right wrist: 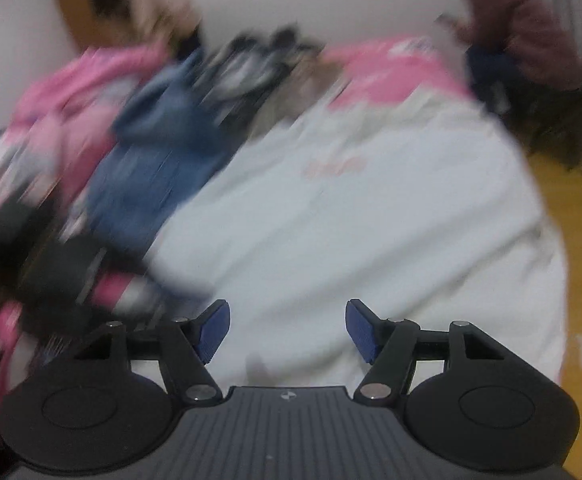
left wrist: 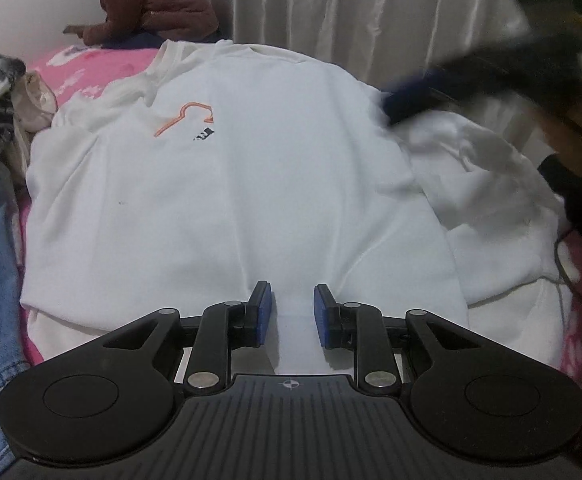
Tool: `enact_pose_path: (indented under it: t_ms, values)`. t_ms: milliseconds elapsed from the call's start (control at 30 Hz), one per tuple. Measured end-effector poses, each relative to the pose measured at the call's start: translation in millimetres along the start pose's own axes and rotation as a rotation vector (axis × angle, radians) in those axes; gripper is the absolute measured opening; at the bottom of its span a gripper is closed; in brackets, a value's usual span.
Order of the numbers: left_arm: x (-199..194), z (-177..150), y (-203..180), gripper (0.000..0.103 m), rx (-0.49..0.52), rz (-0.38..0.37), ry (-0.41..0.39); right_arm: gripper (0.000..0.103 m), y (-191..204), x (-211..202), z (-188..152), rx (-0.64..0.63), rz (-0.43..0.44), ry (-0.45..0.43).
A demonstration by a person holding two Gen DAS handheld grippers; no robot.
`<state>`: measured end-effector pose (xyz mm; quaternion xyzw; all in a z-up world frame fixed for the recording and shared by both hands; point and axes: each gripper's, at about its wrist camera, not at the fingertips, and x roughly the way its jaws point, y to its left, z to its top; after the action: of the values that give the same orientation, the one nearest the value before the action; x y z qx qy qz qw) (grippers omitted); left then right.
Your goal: Fold clothes
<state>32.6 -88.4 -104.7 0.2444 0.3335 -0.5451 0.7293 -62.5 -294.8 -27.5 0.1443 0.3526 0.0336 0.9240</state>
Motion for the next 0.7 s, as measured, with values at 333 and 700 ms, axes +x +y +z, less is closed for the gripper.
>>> enact_pose_path:
  t_ms: [333,700]
  values:
    - [-2,-5,0,0.023,-0.032,0.003,-0.022,0.068,-57,24,-21,0.034,-0.273,0.011]
    - [-13,7,13,0.023,-0.135,-0.059,-0.018,0.071,-78,-5,15,0.168,-0.315,-0.101]
